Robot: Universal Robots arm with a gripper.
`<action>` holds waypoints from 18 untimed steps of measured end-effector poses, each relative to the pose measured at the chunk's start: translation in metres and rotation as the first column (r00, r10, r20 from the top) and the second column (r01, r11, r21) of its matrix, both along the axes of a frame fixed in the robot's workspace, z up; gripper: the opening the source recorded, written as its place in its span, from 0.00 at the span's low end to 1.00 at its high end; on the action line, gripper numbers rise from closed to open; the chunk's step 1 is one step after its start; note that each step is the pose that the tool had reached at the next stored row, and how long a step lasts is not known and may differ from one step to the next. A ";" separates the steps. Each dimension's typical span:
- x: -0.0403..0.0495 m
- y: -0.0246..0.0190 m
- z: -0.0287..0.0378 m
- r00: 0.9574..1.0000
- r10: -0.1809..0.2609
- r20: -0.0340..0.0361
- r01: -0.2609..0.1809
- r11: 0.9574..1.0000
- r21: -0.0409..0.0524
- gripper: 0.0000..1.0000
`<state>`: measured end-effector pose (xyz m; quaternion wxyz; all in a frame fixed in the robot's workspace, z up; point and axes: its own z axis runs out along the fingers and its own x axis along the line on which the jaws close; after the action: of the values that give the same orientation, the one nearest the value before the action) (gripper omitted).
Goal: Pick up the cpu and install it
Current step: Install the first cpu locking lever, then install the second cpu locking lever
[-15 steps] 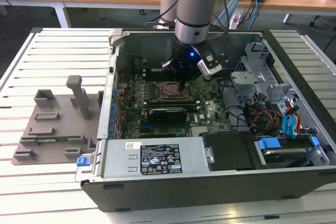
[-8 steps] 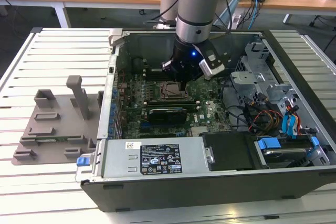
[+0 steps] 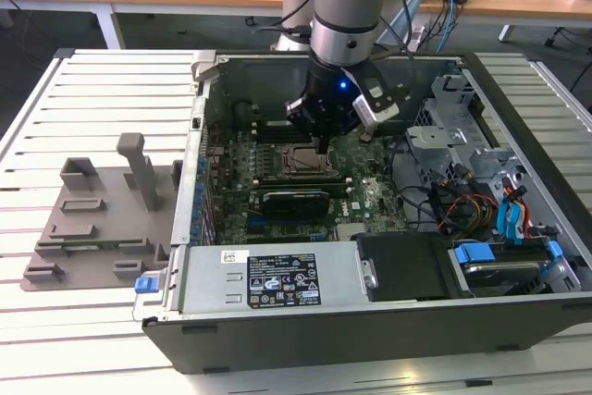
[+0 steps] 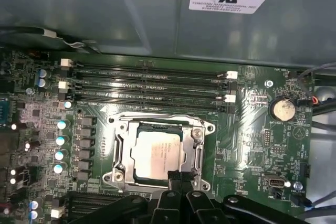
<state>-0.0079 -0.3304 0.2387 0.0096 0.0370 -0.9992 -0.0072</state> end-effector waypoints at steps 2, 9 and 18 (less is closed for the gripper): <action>0.0000 0.0000 0.0033 1.000 0.000 0.000 0.000 1.000 0.000 0.11; 0.0000 0.0000 0.0185 1.000 0.000 0.000 0.000 1.000 0.000 0.11; 0.0000 -0.0104 0.0190 1.000 0.000 0.000 0.000 1.000 0.000 0.11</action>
<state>-0.0079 -0.3408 0.2577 0.0096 0.0370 -0.9992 -0.0072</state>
